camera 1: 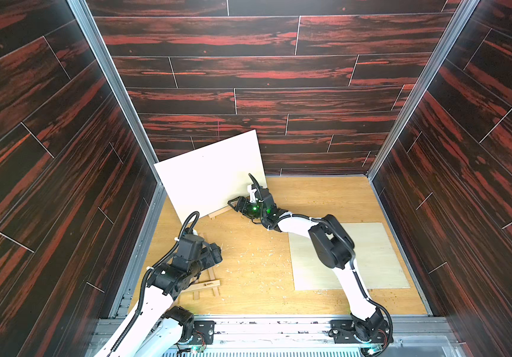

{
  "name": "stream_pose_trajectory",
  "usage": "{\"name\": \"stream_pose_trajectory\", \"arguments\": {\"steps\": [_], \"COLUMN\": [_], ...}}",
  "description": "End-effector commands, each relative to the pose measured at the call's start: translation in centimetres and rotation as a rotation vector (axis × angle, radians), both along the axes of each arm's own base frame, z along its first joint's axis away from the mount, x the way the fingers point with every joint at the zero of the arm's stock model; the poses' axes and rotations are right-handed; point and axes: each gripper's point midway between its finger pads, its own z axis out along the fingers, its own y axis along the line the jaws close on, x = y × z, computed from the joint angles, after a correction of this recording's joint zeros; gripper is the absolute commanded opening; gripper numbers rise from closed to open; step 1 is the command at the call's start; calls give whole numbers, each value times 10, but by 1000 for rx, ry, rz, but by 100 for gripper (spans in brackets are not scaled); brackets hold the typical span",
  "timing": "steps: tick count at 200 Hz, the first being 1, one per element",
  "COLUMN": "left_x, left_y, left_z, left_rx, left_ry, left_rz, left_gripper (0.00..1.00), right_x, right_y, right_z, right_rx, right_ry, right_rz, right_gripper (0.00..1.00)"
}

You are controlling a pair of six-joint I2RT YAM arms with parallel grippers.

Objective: Disassemble the easel
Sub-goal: Move the easel to the center of the board.

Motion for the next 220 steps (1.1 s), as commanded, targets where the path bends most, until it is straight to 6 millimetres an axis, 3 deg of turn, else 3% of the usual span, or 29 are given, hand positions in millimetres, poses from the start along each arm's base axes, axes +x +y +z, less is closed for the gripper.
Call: {"name": "stream_pose_trajectory", "arguments": {"steps": [1,37,100,164,220], "left_x": [-5,-7,-9,-6,-6], "left_y": [4,3,5,5,6], "left_z": [-5,-8,-12,-13,-12], "left_rx": [-3,-12,-6,-1,-1], "left_ry": [13,22,35,40,40], "left_rz": [15,20,25,33,43], "left_gripper": [92,92,93,93,93], "right_x": [6,13,38,61,65], "right_y": [1,-1,-3,-4,-6], "right_z": [-32,-52,-60,-68,-72], "right_rx": [-1,25,80,101,115], "right_ry": [81,125,118,140,159], "right_rz": [-27,-70,-145,-198,-222], "right_gripper": [79,74,72,61,32]}}
